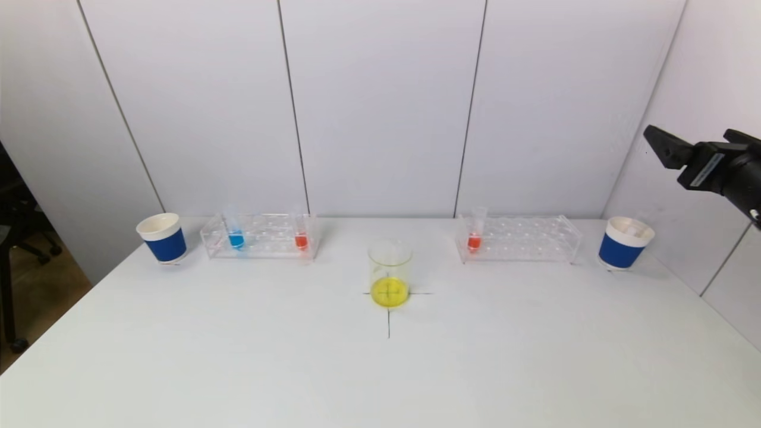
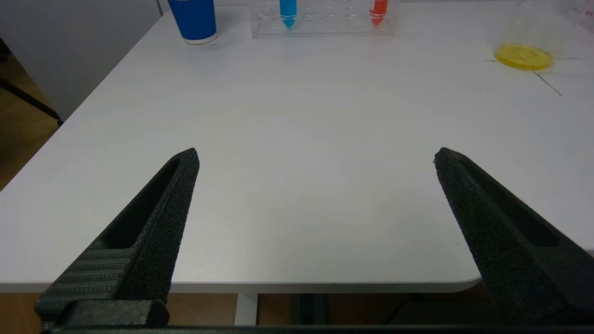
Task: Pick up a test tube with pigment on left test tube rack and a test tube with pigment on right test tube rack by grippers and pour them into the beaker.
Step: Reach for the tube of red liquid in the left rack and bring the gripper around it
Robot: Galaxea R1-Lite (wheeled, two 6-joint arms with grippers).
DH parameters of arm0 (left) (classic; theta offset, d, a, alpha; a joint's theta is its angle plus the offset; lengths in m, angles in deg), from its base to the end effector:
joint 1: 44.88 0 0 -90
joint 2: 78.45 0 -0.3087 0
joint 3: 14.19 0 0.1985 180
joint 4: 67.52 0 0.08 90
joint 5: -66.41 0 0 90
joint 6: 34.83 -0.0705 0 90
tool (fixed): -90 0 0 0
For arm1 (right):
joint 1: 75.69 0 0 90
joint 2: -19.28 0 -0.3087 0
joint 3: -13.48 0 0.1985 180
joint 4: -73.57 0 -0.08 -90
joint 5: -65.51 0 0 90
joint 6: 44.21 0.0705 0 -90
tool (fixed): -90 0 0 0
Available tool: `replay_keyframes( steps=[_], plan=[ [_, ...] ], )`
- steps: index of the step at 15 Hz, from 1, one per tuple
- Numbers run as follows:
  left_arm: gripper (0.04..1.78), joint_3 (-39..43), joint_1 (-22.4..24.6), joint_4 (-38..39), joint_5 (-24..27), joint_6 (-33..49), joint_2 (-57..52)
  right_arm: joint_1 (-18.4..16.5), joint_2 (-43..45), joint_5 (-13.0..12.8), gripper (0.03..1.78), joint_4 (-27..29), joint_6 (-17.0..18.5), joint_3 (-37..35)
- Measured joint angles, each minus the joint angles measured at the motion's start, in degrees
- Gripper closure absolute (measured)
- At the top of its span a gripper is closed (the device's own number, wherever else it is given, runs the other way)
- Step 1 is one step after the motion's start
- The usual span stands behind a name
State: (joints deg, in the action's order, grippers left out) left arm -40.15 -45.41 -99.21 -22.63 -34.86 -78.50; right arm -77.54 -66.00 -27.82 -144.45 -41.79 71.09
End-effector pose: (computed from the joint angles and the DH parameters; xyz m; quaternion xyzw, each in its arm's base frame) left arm 0.0194 -0.0014 0.0719 0.0001 0.0495 -0.0130 0.9987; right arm 0.2980 -0.0137 0.2425 0.0222 -0.0911 -0.0431 0.9947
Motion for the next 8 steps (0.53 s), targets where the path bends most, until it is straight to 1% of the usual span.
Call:
replay_keyframes(
  steps=[2, 4, 8],
  plan=[
    [0.05, 0.0, 0.0, 0.0, 0.0, 0.02, 0.0, -0.02, 5.05, -0.11, 0.04, 0.3, 0.12, -3.69],
    [0.05, 0.0, 0.0, 0.0, -0.02, 0.0, 0.0, 0.02, 10.79, 0.16, 0.04, 1.94, 0.22, -7.69],
    [0.05, 0.02, 0.0, 0.0, 0.0, 0.02, 0.0, 0.57, 22.61, 0.39, 0.04, 8.66, 1.66, -14.26]
  ],
)
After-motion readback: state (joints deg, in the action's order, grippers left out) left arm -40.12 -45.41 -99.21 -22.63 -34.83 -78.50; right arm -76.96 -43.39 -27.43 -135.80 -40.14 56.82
